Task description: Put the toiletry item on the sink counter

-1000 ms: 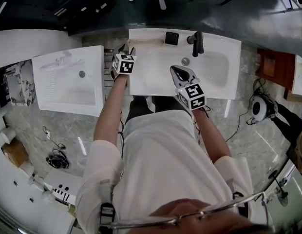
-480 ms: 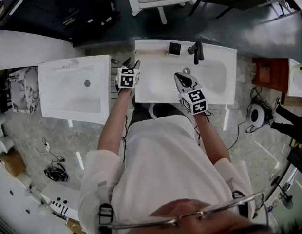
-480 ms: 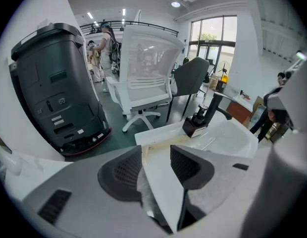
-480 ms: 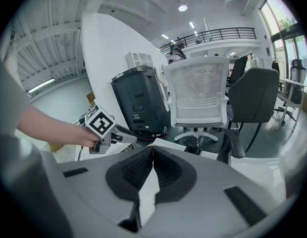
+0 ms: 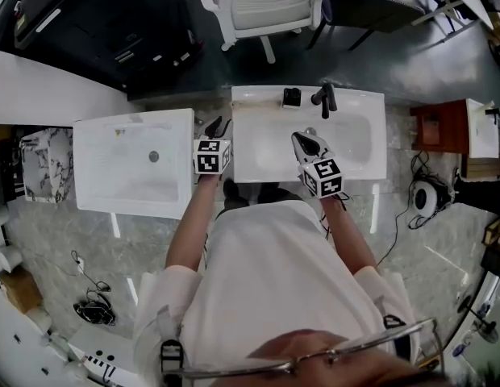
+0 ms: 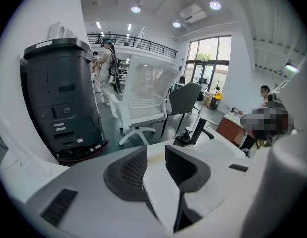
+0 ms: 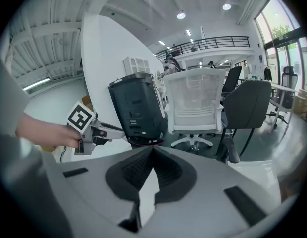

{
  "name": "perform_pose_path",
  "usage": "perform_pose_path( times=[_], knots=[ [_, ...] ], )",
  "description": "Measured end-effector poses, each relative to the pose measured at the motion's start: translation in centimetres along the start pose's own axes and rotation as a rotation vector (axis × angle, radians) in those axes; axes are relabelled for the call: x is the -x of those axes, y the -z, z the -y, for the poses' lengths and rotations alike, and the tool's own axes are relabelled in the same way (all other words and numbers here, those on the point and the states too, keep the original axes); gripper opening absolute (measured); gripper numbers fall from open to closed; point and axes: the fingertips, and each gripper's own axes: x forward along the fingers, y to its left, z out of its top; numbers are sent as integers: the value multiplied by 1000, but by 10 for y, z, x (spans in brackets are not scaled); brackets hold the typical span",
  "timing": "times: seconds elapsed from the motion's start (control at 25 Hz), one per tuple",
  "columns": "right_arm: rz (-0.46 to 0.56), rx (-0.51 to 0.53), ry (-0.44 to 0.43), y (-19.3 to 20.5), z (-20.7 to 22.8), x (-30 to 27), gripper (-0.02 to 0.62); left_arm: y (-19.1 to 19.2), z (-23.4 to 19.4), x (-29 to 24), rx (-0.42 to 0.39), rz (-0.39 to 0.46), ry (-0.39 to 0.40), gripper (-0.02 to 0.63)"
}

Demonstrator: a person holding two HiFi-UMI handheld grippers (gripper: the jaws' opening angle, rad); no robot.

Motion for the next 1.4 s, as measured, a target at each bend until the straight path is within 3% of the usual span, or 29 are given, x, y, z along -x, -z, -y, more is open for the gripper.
perform_pose_path(
  times=[0.88,1.4],
  knots=[
    [114,91,60,-48,-24,37,6,-30,10,102,76,183,70,5],
    [176,166,56,-64,-42,61,6,-57,25,147,51,288,113,5]
  ],
)
